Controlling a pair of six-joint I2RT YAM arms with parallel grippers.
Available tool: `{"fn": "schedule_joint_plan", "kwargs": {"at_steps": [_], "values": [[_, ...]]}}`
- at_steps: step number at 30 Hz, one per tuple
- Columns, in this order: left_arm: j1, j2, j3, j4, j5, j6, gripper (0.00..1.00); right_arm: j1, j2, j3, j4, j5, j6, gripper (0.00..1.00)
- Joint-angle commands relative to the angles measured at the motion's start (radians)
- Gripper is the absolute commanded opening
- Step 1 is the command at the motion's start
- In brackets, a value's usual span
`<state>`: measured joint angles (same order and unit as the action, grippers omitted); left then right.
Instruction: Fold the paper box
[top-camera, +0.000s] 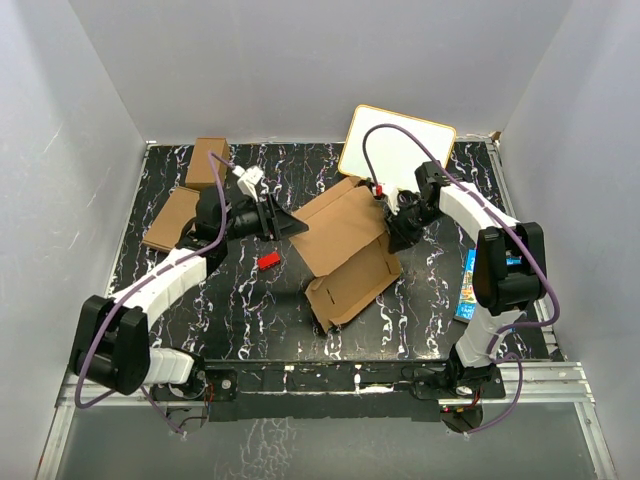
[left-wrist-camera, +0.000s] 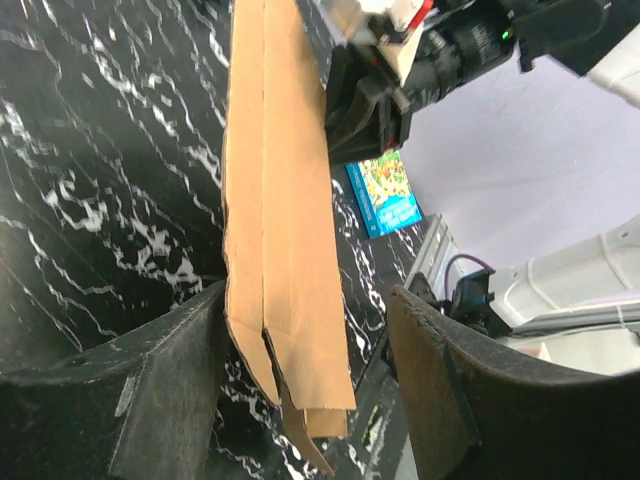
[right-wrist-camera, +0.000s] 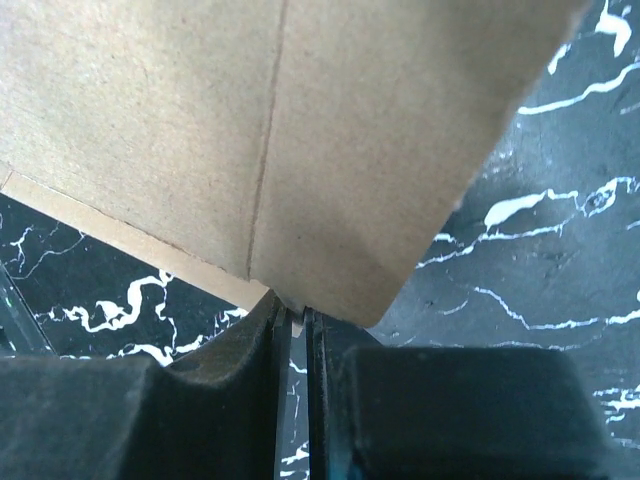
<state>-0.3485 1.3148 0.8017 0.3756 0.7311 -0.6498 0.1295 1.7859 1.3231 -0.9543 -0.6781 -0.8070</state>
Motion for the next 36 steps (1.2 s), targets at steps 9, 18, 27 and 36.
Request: {"fn": "schedule_joint_plan", "kwargs": {"at_steps": [9,18,27,36], "values": [[0.004,0.081,-0.108,0.159,0.019,-0.133,0.42,0.081,0.028,0.082,-0.088,0.221,0.076,0.12],[0.003,0.118,-0.185,0.242,-0.038,-0.174,0.0,0.098,0.061,0.061,-0.008,0.264,0.144,0.15],[0.004,0.08,-0.221,0.239,-0.088,-0.153,0.0,0.097,-0.014,-0.077,0.165,0.264,0.182,0.23],[0.004,0.081,-0.234,0.272,-0.076,-0.16,0.0,0.097,-0.109,-0.194,0.314,0.237,0.215,0.32]]}}
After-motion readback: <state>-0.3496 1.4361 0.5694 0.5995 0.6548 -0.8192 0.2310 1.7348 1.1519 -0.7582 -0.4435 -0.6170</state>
